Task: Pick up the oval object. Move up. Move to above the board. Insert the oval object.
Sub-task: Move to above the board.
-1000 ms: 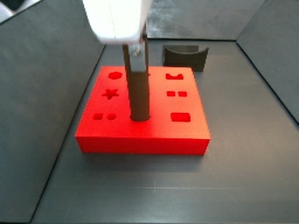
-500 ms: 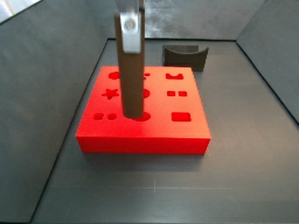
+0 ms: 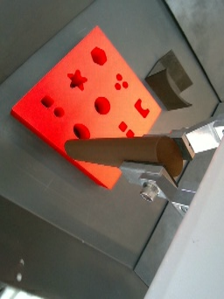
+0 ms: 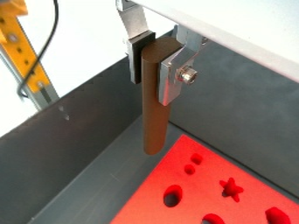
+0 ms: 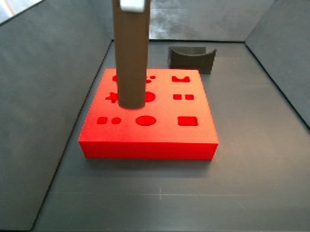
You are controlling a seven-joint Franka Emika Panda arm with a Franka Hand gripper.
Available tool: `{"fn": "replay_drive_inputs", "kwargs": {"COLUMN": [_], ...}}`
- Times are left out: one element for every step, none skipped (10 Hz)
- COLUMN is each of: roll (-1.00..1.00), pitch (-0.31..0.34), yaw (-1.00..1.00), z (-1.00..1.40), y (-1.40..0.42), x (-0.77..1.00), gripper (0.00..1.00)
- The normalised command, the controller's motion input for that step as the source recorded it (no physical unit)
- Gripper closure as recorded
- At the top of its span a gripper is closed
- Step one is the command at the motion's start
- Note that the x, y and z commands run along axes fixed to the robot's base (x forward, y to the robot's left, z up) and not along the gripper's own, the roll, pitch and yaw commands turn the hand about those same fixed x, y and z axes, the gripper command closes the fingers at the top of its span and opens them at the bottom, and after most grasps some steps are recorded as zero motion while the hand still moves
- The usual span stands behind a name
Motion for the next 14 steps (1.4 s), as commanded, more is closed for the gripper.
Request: {"fn": "replay_drive_inputs", "kwargs": {"roll": [-0.08,-0.07,-0.08,-0.08,0.05,0.04,0.04,0.05,0.05,0.05,0.05,0.05,0.06,0.06], "pitch": [0.075,0.081,0.084,0.101,0.005,0.003,0.001,0.0,0.005,0.008,0.01,0.011,0.013,0.015], "yaw": [-0.02,-0.03,-0.03,-0.04,1.0,1.0,1.0,1.0,1.0,1.0,1.0,1.0,1.0,1.0], "z": [0.73,0.55,0.46,0.23,0.18,0.13,0.14,0.11,0.07,0.04,0.03,0.02,0.02,0.01], "y": [-0.05,-0.02,-0.01,0.0,1.0,1.0,1.0,0.82,0.56,0.33,0.14,0.08,0.05,0.03], "x": [-0.02,-0.02,-0.01,-0.01,0.2,0.21,0.16,0.1,0.07,0.04,0.01,0.0,-0.01,-0.01], "gripper": [1.0,1.0,1.0,1.0,1.0,1.0,1.0,1.0,1.0,1.0,1.0,1.0,1.0,1.0]}}
